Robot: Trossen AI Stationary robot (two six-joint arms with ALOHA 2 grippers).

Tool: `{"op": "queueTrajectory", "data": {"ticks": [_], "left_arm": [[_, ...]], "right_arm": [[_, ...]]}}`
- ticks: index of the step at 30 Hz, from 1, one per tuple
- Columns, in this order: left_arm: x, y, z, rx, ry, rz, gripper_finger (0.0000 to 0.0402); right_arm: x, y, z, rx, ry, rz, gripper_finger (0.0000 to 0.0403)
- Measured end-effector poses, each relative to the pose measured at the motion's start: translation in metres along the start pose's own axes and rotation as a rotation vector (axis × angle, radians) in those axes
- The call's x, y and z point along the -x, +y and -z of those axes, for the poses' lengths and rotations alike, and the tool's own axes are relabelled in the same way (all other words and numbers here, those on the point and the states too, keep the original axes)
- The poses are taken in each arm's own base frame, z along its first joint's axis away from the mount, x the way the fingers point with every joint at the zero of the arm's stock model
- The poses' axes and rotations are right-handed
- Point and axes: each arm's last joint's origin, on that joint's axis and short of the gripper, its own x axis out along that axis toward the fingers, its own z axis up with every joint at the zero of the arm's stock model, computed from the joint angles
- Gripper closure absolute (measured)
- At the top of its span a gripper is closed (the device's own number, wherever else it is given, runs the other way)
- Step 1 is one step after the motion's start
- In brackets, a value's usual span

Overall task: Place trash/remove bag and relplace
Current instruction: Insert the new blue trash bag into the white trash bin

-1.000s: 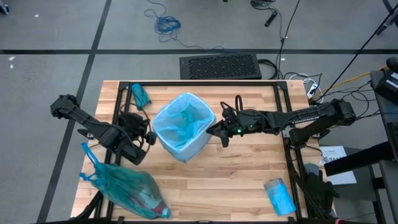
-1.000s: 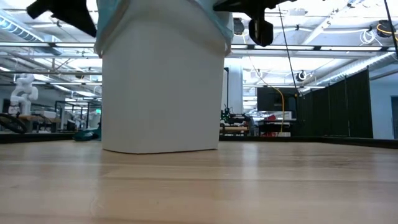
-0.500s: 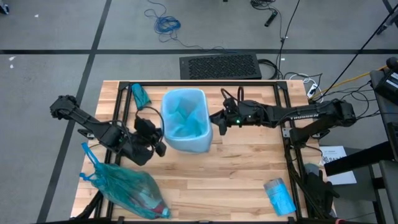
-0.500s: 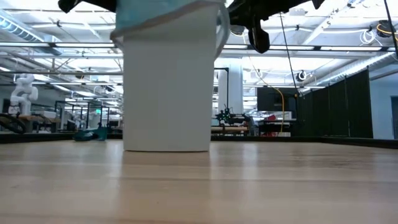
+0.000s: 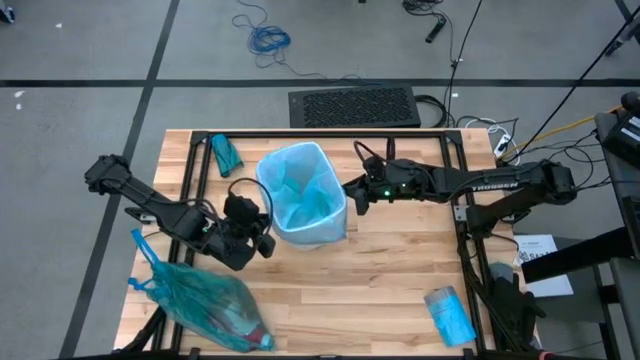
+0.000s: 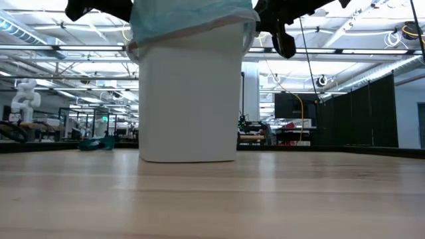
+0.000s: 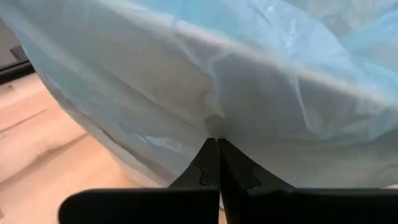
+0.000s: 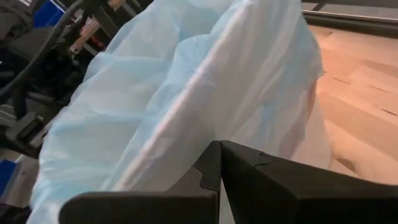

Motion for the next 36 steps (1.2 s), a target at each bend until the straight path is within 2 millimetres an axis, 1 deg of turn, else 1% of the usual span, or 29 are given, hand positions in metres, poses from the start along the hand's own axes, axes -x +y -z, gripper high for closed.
{"op": "queueTrajectory", "data": {"ticks": [3,6,9,14,18,22,27,32,34,36], "left_arm": [[0.0,0.0,0.0,-0.006,0.0,0.001,0.0401],[0.003,0.001,0.0,-0.008,0.004,0.012,0.0401],[0.011,0.003,-0.004,-0.013,-0.002,0.038,0.0401],[0.026,0.007,-0.013,-0.016,-0.006,0.069,0.0401],[0.037,0.01,-0.023,-0.032,-0.033,0.101,0.0401],[0.044,0.017,-0.034,-0.063,-0.088,0.074,0.0401],[0.045,0.033,-0.042,-0.116,-0.071,-0.024,0.0401],[0.051,0.04,-0.044,-0.133,0.015,0.029,0.0402],[0.051,0.048,-0.041,-0.132,0.025,-0.04,0.0401],[0.051,0.059,-0.04,-0.115,-0.025,-0.149,0.0402]], "right_arm": [[0.004,0.002,0.001,0.008,-0.002,0.01,0.0403],[0.011,0.007,0.0,0.041,-0.056,0.033,0.0403],[0.024,0.013,-0.006,0.079,-0.114,0.019,0.0403],[0.041,0.017,-0.014,0.104,-0.158,-0.014,0.0403],[0.05,0.019,-0.018,0.107,-0.18,-0.034,0.0403],[0.052,0.021,-0.017,0.105,-0.155,-0.072,0.0403],[0.051,0.027,-0.01,0.111,-0.125,-0.097,0.0403],[0.052,0.028,-0.008,0.106,-0.127,-0.088,0.0403],[0.052,0.029,-0.008,0.106,-0.123,-0.105,0.0403],[0.052,0.031,-0.007,0.107,-0.092,-0.142,0.0403]]}}
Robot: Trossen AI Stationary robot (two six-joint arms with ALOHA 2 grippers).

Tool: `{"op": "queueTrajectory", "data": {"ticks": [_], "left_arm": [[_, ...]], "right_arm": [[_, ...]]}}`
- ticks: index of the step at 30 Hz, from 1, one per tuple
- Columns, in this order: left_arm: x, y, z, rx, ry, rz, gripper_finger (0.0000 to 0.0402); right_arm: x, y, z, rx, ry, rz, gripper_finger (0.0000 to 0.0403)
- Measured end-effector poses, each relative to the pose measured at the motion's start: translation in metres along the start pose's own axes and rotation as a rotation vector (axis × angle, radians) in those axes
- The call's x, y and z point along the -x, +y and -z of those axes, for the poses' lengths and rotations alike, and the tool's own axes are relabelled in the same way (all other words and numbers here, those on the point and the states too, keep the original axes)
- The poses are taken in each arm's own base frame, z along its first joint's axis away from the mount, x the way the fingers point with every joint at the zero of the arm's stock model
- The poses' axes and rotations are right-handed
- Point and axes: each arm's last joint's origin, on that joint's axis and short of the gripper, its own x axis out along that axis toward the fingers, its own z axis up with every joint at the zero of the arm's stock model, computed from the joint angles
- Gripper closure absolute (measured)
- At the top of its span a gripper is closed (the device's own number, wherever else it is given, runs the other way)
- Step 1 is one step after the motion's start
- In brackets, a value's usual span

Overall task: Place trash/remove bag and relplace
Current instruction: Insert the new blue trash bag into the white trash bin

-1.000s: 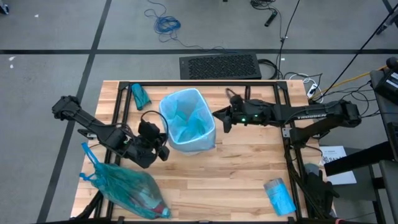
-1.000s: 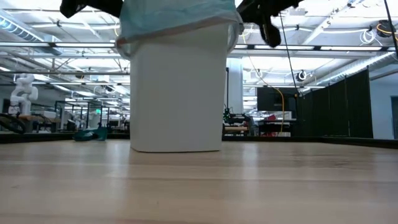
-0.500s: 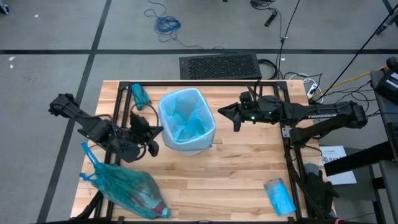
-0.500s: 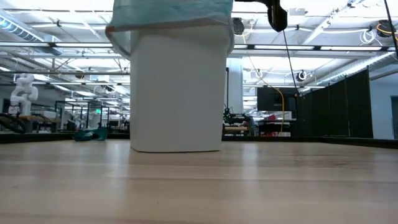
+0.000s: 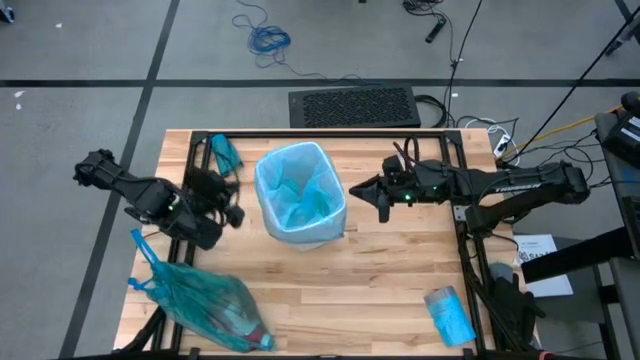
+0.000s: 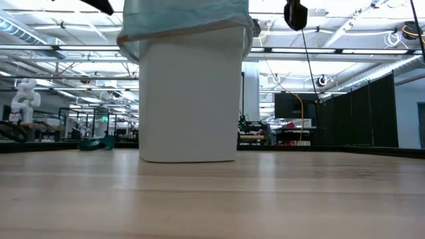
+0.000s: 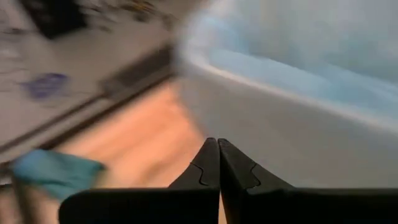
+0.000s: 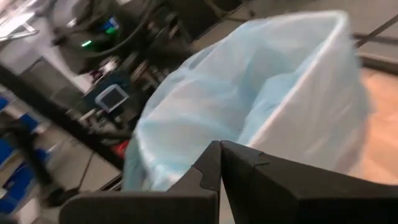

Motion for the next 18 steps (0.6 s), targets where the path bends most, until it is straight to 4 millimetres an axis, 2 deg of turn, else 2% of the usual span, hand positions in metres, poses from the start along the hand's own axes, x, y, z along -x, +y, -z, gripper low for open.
{"op": "queueTrajectory", "data": {"ticks": [5,18], "left_arm": [[-0.006,0.021,-0.006,0.051,-0.057,-0.163,0.0401],[-0.035,0.04,-0.036,-0.031,-0.014,-0.255,0.0402]], "right_arm": [[0.001,0.011,0.009,-0.009,0.049,-0.061,0.0403],[-0.021,0.028,0.052,-0.015,0.225,-0.096,0.0403]]}}
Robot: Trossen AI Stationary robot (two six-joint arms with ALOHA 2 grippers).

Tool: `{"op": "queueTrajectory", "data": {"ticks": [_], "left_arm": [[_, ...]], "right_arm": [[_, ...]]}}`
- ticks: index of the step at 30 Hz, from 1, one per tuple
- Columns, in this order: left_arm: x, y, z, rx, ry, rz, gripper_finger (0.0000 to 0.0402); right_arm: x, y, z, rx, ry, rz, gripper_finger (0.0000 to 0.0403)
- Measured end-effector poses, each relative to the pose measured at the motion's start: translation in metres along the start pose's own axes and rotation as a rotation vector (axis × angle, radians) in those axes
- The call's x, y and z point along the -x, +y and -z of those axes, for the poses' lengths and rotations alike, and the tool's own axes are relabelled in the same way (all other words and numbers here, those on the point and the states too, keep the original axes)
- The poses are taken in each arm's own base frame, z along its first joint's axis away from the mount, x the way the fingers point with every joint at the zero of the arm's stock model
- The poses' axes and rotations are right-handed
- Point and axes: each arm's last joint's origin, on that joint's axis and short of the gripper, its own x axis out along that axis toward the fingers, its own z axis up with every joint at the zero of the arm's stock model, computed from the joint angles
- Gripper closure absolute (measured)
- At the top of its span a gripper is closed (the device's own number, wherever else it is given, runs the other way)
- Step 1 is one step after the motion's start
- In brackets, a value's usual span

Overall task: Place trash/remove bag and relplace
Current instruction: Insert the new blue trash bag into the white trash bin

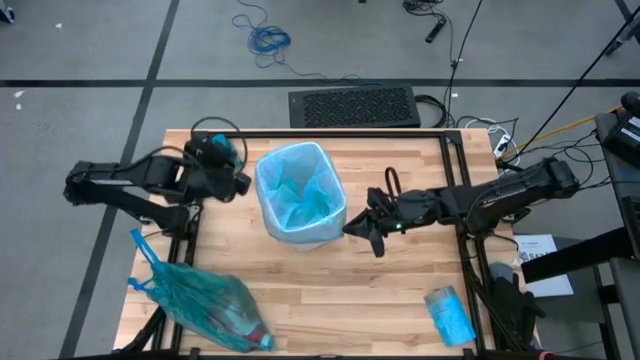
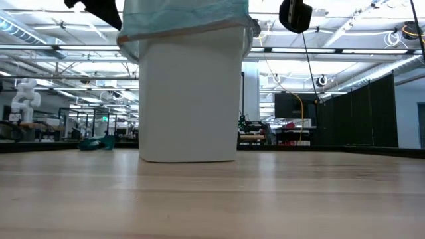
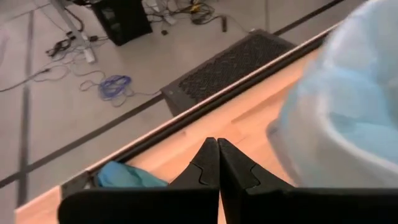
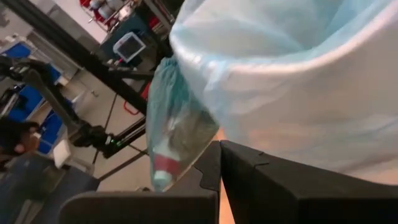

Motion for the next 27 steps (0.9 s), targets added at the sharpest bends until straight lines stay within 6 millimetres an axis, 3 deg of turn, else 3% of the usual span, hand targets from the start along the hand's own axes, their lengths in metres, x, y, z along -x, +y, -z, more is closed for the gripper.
{"op": "queueTrajectory", "data": {"ticks": [8,16,27], "left_arm": [[-0.039,0.01,-0.023,-0.009,0.011,0.02,0.0402],[-0.076,0.025,-0.04,0.016,0.045,0.08,0.0402],[-0.098,0.021,-0.041,-0.006,0.135,0.268,0.0402]], "right_arm": [[-0.01,0.012,0.011,-0.002,0.01,-0.065,0.0403],[-0.021,0.012,0.014,-0.018,-0.01,-0.075,0.0403],[-0.039,-0.002,0.014,-0.028,-0.021,-0.029,0.0403]]}}
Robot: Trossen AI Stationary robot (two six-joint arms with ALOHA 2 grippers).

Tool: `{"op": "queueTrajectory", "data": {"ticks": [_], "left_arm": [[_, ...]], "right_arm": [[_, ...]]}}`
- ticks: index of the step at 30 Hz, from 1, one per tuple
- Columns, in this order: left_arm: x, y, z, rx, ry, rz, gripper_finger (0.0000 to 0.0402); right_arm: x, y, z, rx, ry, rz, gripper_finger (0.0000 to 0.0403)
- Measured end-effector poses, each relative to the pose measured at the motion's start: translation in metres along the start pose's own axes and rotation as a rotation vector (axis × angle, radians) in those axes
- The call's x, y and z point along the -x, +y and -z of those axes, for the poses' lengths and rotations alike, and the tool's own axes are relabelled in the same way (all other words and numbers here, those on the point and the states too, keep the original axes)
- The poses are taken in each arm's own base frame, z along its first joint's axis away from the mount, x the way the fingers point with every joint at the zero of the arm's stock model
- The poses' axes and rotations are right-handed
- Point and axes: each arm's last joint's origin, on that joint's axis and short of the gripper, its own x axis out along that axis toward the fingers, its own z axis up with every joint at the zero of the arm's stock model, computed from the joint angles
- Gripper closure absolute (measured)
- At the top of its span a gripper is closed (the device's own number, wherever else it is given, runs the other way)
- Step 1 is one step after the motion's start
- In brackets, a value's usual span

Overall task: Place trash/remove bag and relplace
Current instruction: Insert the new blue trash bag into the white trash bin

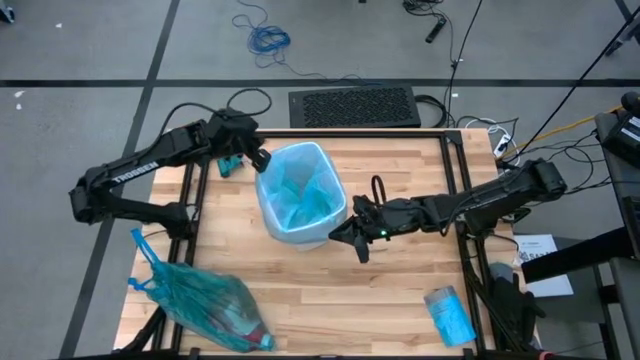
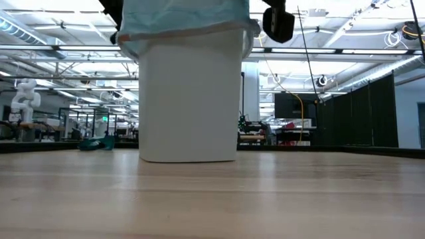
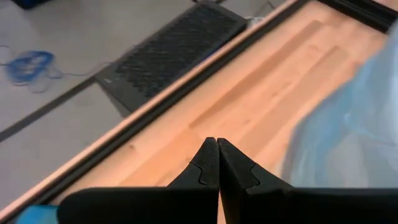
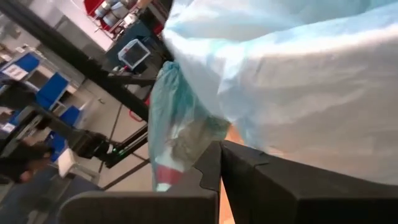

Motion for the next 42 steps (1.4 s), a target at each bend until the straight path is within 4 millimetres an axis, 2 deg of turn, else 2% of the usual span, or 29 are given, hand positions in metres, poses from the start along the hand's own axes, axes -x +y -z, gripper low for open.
{"op": "queueTrajectory", "data": {"ticks": [7,13,22,28,34,42], "left_arm": [[-0.001,-0.009,0.002,0.022,0.039,0.13,0.0402],[0.003,-0.025,0.006,0.012,0.055,0.226,0.0401],[0.011,-0.046,0.014,-0.01,0.077,0.282,0.0401],[0.015,-0.051,0.02,-0.026,0.121,0.299,0.0401],[0.018,-0.057,0.026,-0.034,0.164,0.326,0.0401],[0.025,-0.07,0.032,-0.031,0.19,0.384,0.0401]], "right_arm": [[-0.002,-0.012,-0.009,-0.017,-0.071,0.091,0.0403],[-0.002,-0.021,-0.016,-0.025,-0.08,0.121,0.0403],[-0.001,-0.032,-0.02,-0.026,-0.062,0.171,0.0403],[0.014,-0.038,-0.02,-0.034,-0.074,0.331,0.0403],[0.032,-0.042,-0.031,-0.02,-0.098,0.38,0.0403],[0.038,-0.047,-0.033,0.001,-0.112,0.462,0.0403]]}}
